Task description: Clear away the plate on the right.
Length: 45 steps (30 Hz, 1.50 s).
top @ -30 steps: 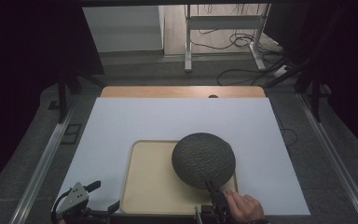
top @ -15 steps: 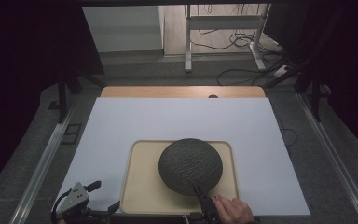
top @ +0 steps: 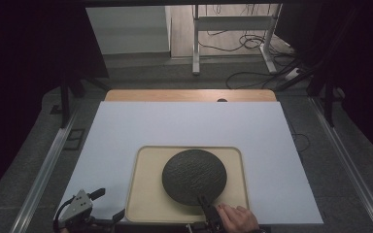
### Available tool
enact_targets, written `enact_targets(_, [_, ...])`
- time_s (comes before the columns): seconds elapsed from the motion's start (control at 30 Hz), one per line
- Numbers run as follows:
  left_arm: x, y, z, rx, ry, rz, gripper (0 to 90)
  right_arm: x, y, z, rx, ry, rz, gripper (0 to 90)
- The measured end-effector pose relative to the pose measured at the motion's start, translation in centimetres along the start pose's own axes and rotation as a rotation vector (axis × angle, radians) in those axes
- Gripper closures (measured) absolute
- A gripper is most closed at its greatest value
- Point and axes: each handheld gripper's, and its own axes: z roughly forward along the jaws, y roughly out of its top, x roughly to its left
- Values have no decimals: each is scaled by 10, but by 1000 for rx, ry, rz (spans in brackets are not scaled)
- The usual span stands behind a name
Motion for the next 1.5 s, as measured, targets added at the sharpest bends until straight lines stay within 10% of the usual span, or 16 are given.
enact_targets(1.5, [0, 0, 1, 12, -5, 9, 3, -3, -4, 5, 66, 84, 48, 676])
